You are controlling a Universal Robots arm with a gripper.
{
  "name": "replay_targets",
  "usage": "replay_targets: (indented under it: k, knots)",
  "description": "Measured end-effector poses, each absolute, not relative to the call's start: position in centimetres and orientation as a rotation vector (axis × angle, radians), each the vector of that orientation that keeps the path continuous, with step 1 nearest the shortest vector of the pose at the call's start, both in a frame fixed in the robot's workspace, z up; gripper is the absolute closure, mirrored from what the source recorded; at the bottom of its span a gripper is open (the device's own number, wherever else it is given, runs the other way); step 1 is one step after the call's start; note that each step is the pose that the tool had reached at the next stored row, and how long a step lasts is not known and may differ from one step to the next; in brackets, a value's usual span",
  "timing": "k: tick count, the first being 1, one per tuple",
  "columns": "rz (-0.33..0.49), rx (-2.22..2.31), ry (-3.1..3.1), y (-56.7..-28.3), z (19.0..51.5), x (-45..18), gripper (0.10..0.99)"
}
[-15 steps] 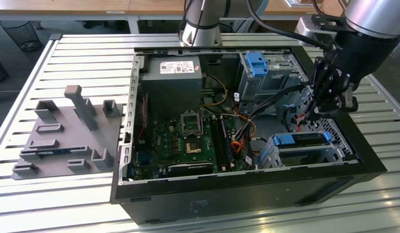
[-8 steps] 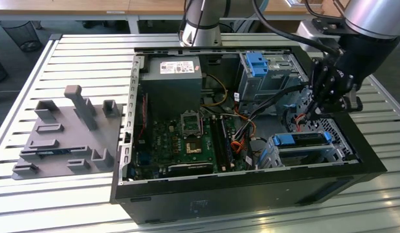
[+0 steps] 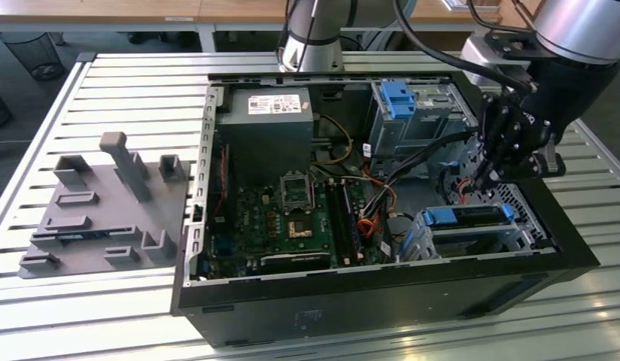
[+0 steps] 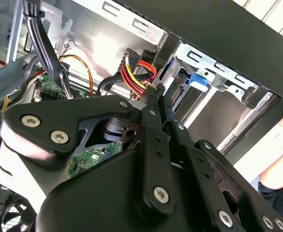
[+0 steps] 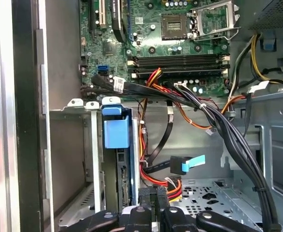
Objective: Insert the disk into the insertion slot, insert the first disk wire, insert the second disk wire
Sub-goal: 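Insert the first disk wire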
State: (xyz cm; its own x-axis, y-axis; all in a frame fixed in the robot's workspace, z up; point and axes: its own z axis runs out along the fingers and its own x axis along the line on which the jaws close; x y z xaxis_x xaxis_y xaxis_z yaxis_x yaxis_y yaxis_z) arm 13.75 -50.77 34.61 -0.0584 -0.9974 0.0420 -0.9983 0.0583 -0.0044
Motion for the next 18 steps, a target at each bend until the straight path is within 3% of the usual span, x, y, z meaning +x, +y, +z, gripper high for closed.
replay_targets:
  k: [18]
  knots:
    - [0.064,2.146,-2.273,-52.2,34.2,13.2,0.918]
